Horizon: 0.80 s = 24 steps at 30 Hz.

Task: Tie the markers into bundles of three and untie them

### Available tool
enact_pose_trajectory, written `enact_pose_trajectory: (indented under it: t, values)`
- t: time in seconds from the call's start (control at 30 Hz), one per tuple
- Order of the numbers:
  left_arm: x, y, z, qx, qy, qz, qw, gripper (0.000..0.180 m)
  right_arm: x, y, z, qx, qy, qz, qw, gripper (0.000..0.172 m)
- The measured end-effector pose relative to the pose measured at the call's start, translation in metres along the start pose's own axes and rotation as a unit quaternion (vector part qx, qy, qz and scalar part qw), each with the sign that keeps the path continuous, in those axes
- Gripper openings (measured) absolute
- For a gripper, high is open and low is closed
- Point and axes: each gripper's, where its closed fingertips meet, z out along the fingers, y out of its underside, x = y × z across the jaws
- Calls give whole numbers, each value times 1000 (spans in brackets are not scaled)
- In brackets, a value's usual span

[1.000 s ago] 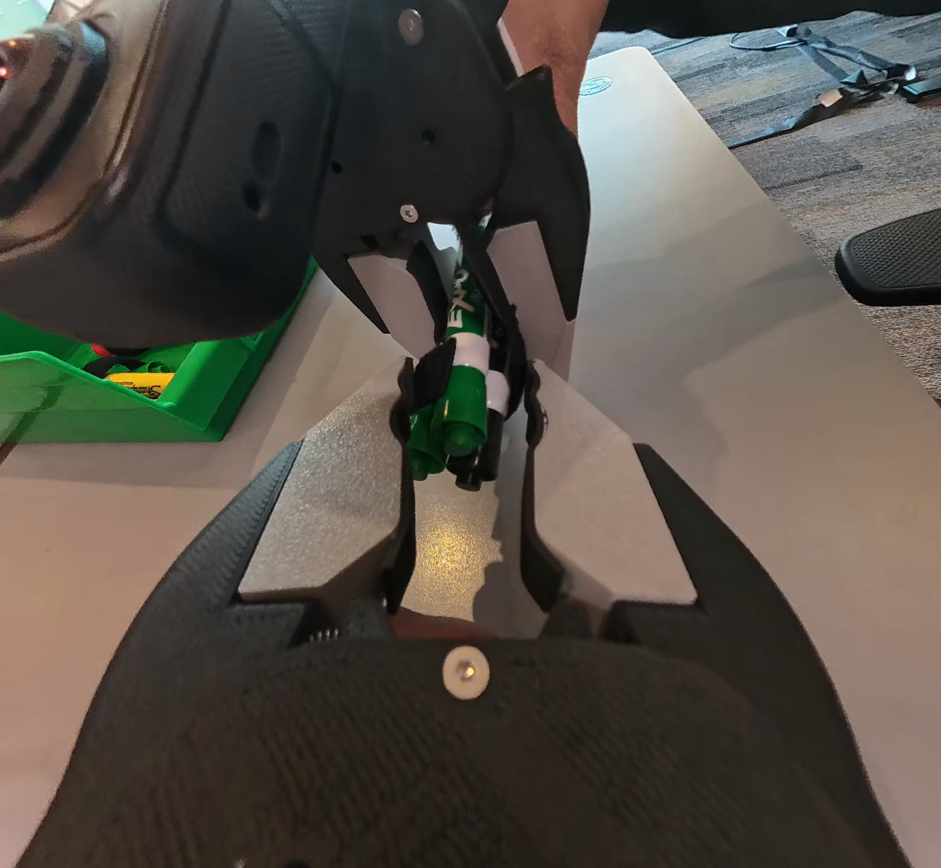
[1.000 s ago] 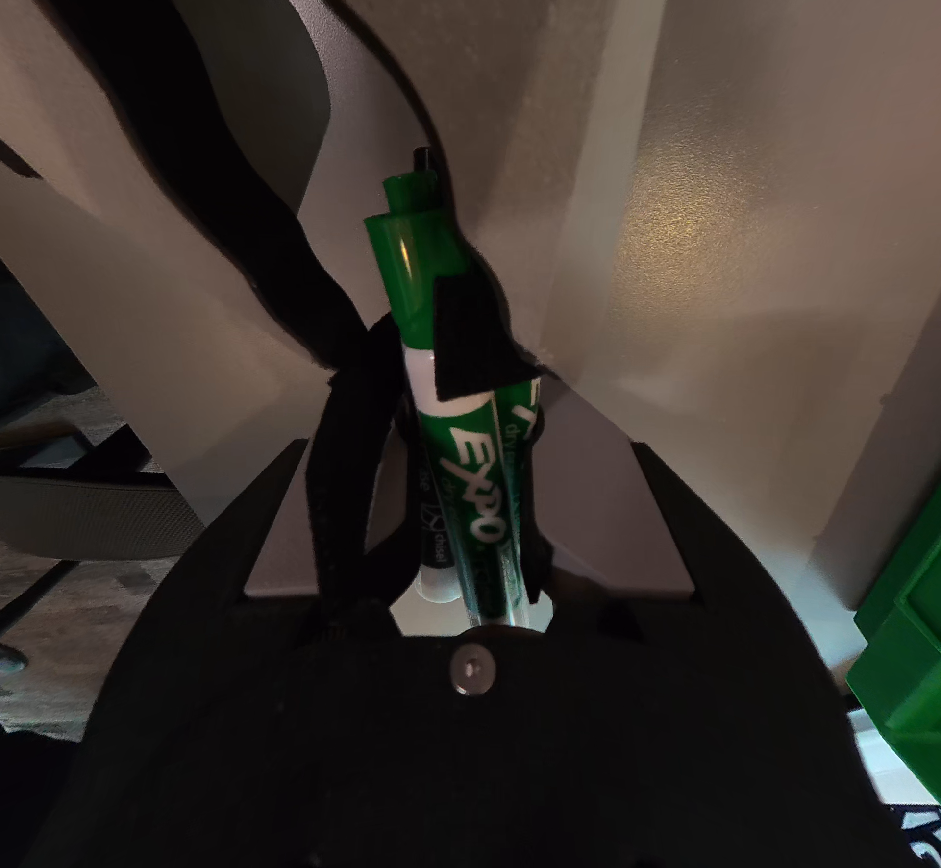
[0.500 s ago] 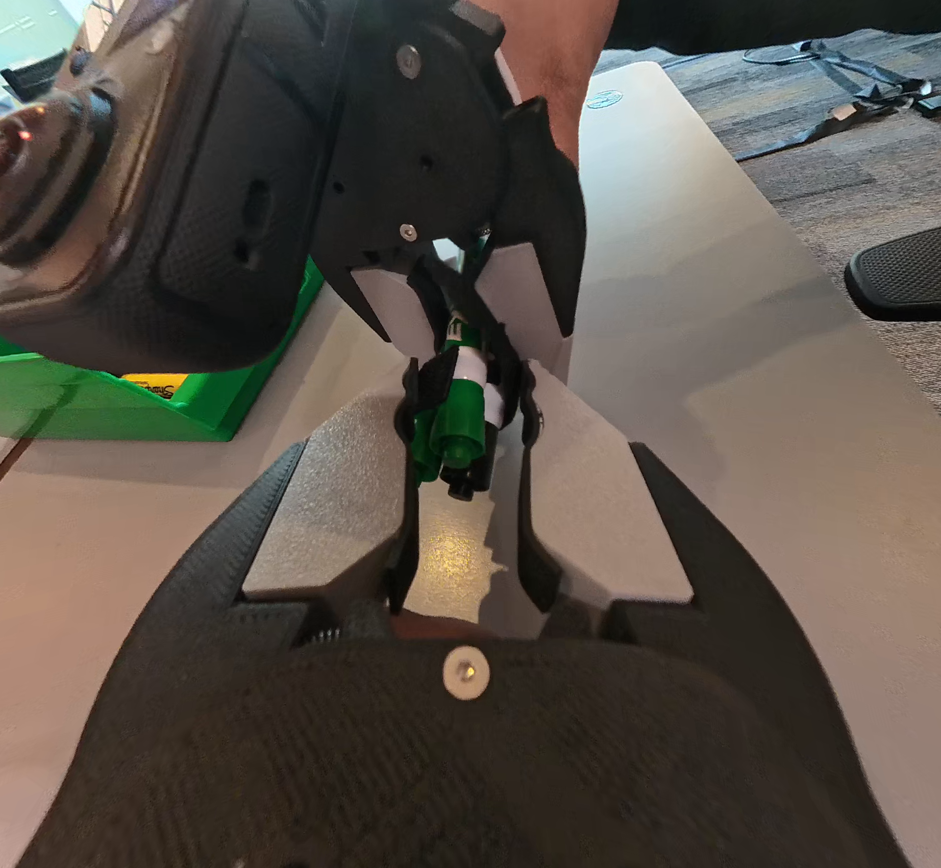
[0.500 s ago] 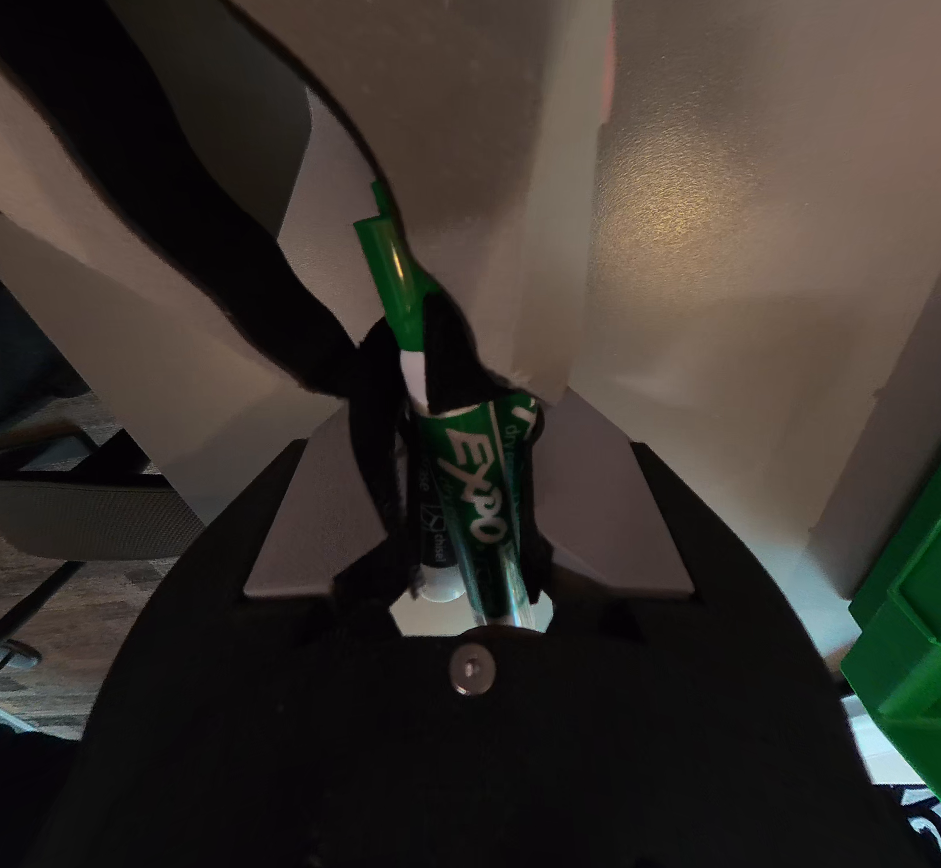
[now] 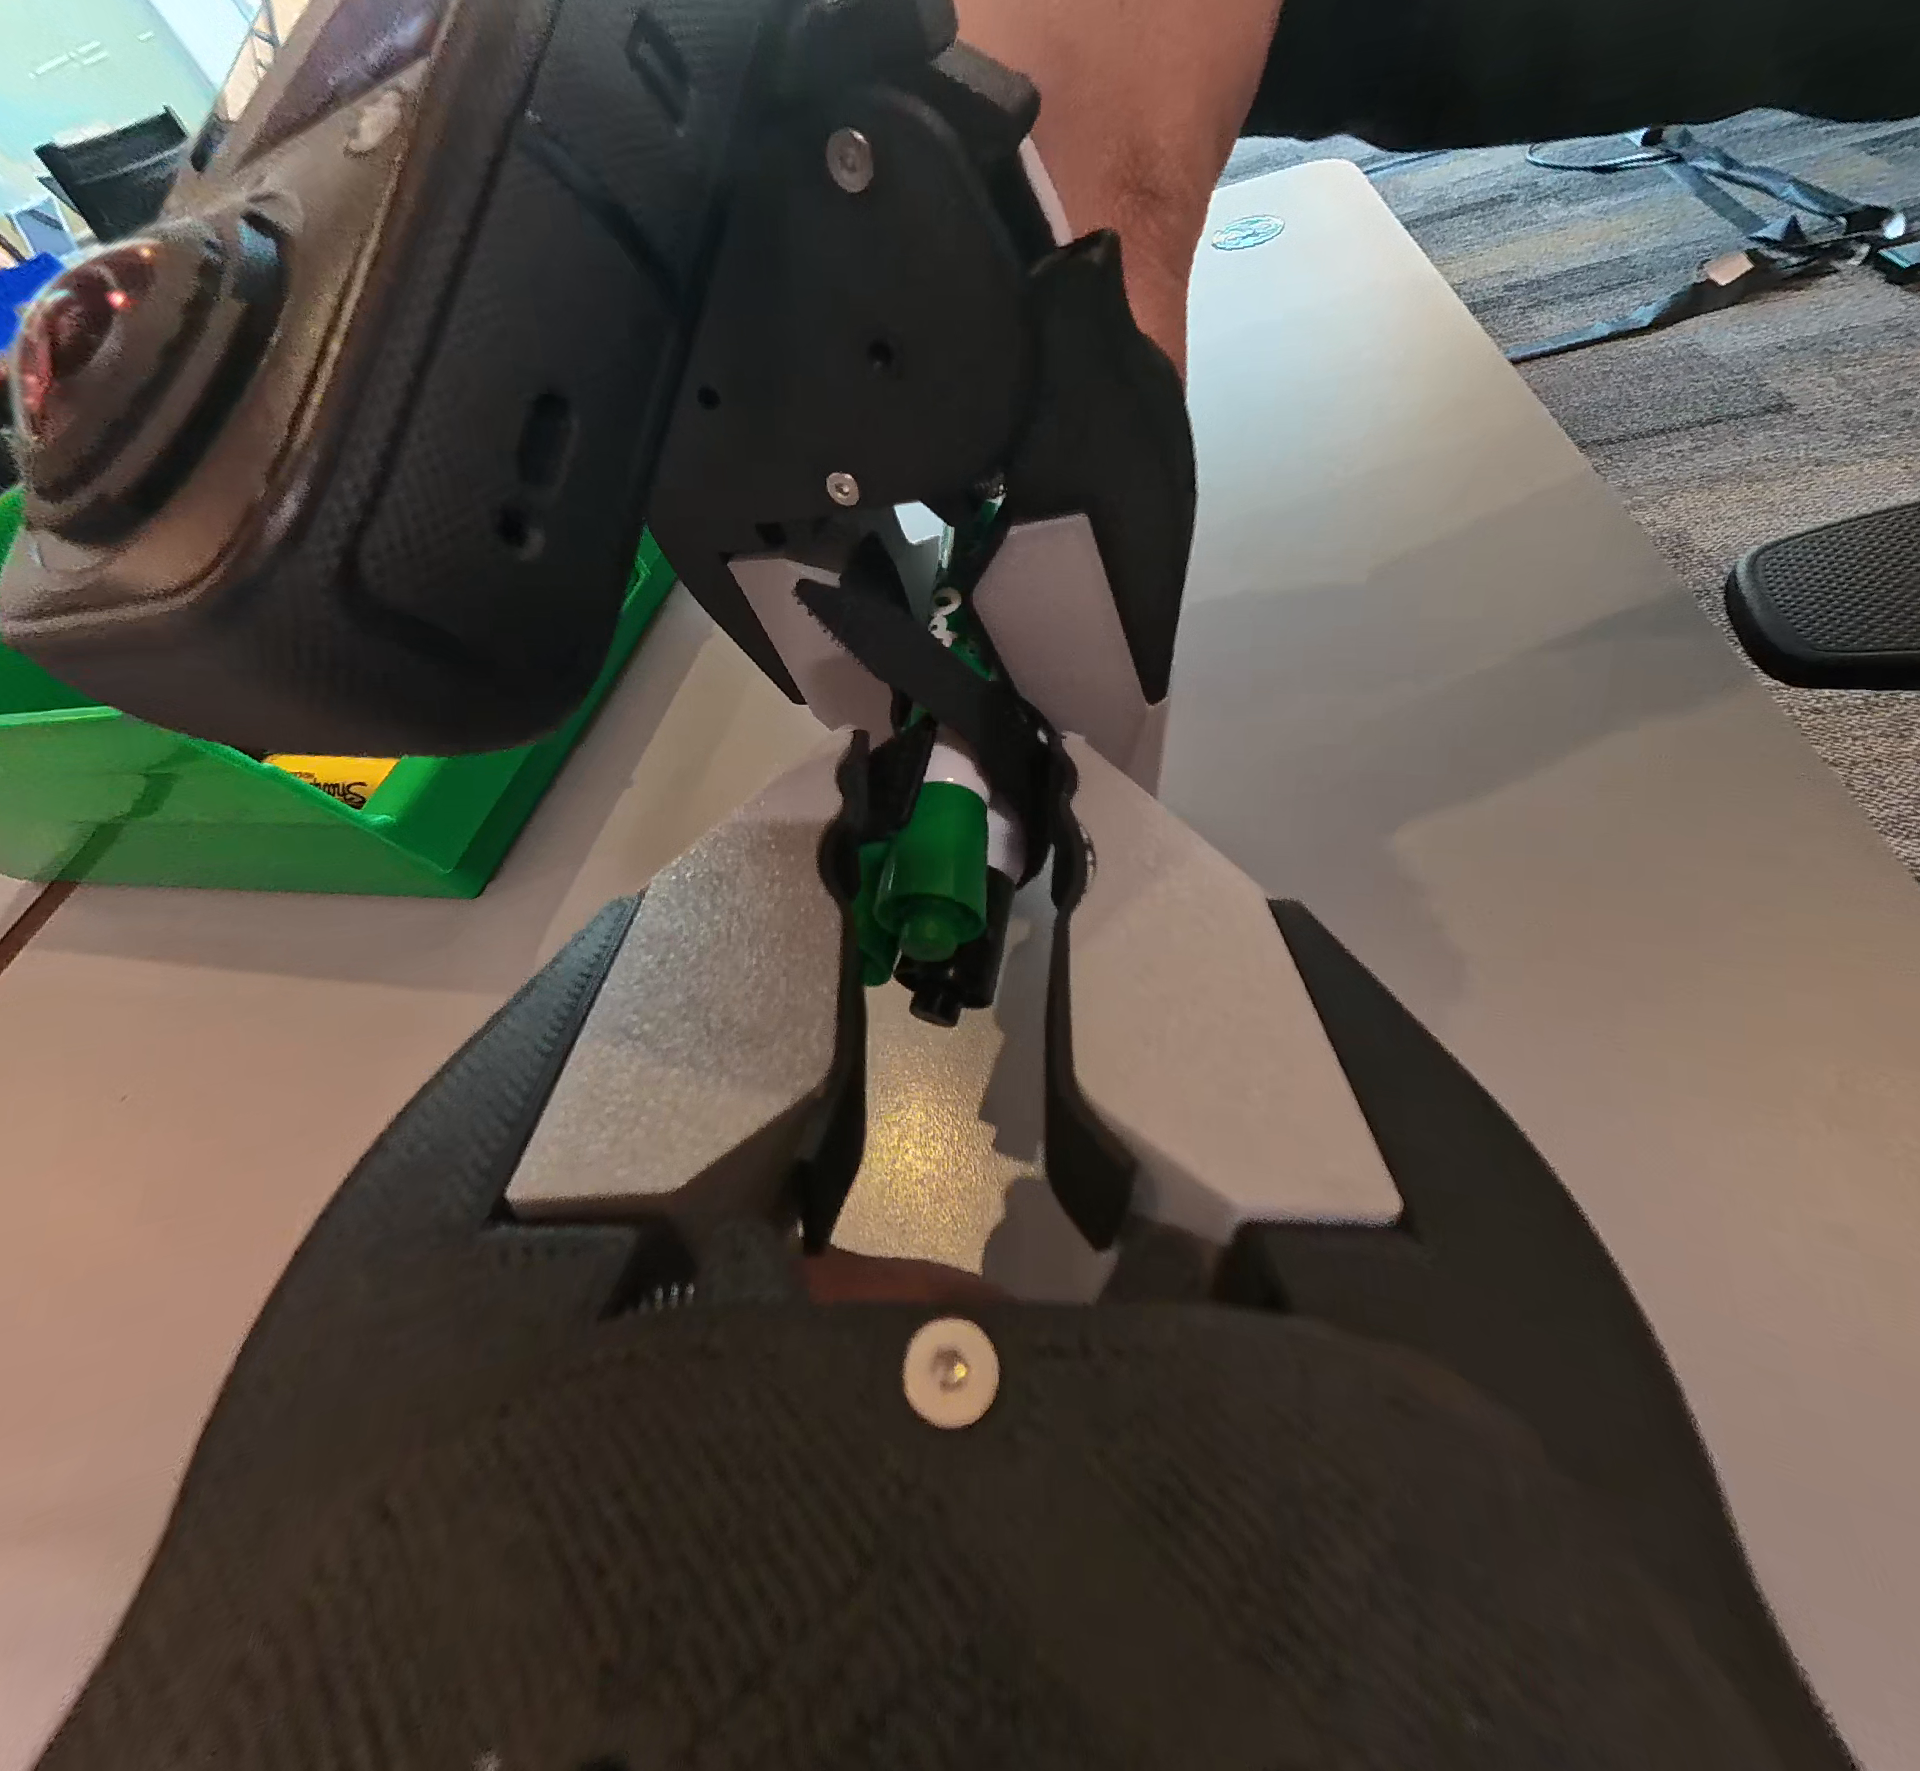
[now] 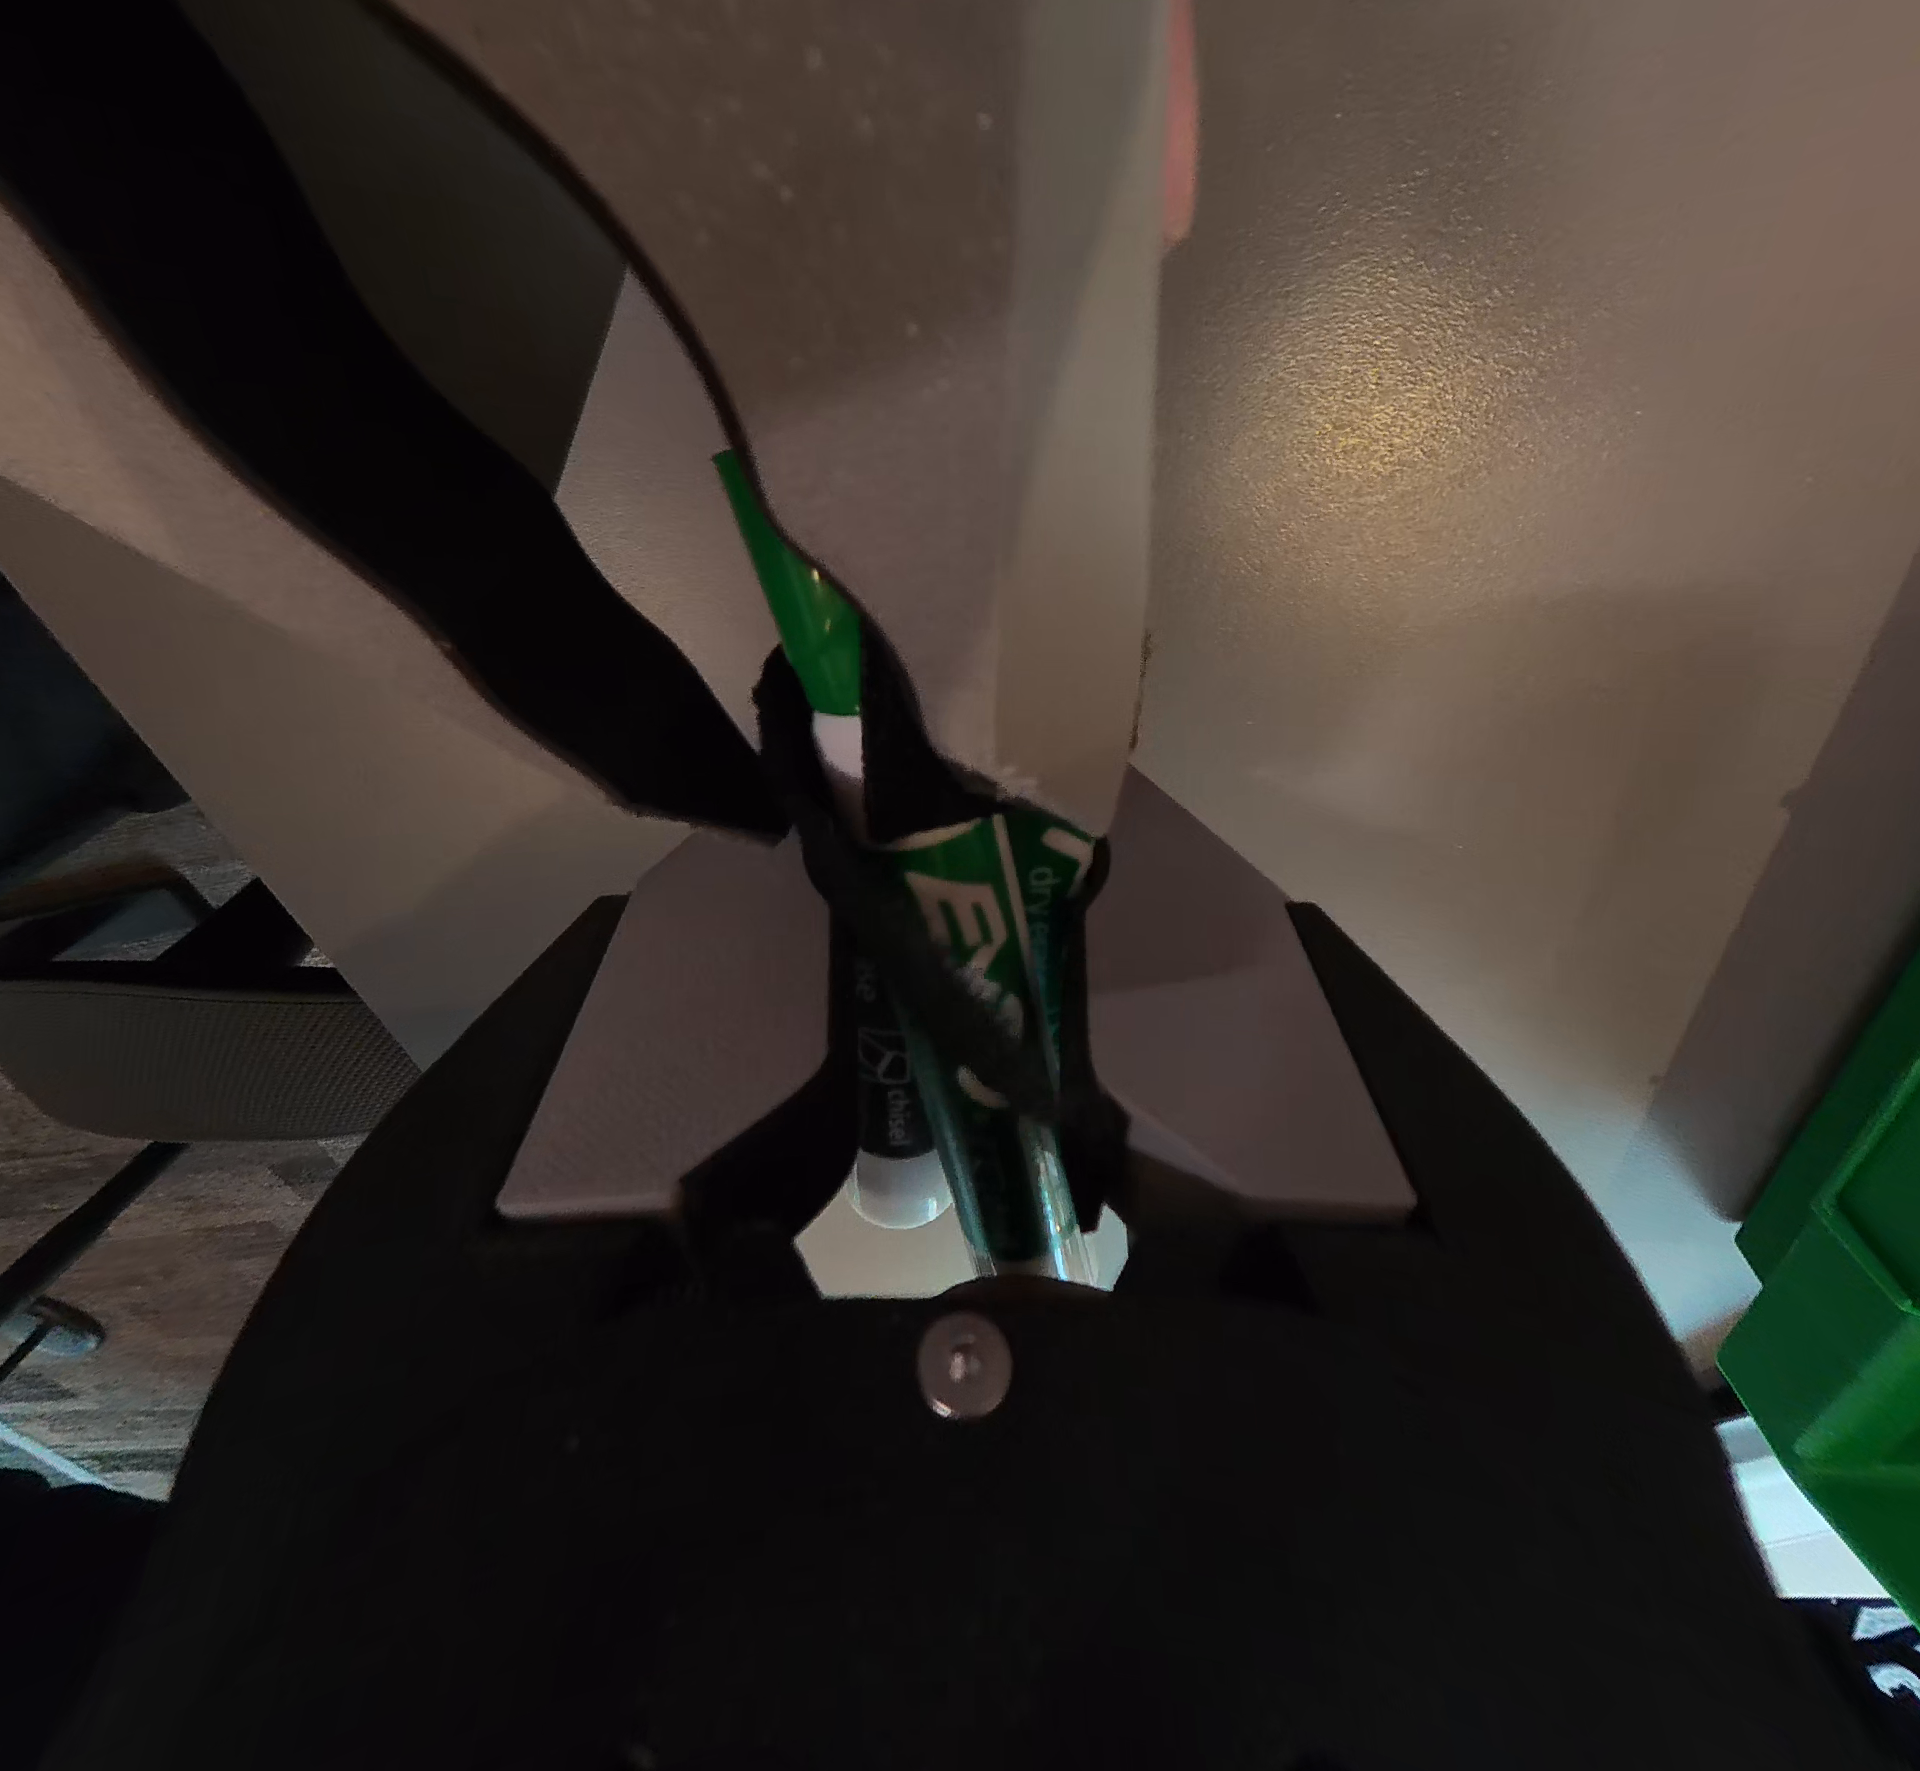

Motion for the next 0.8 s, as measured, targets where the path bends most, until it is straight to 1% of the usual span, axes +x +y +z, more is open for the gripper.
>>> enact_pose_trajectory:
  t: [0.47, 0.8]
  values:
    - [-2, -3, -2, 7, 7, -24, 1000, 24, 1, 1, 1, -9, 7, -4, 1000, 37]
    - [-2, -3, -2, 12, 18, -45, 999, 22, 1, 1, 1, -15, 13, -11, 1000, 36]
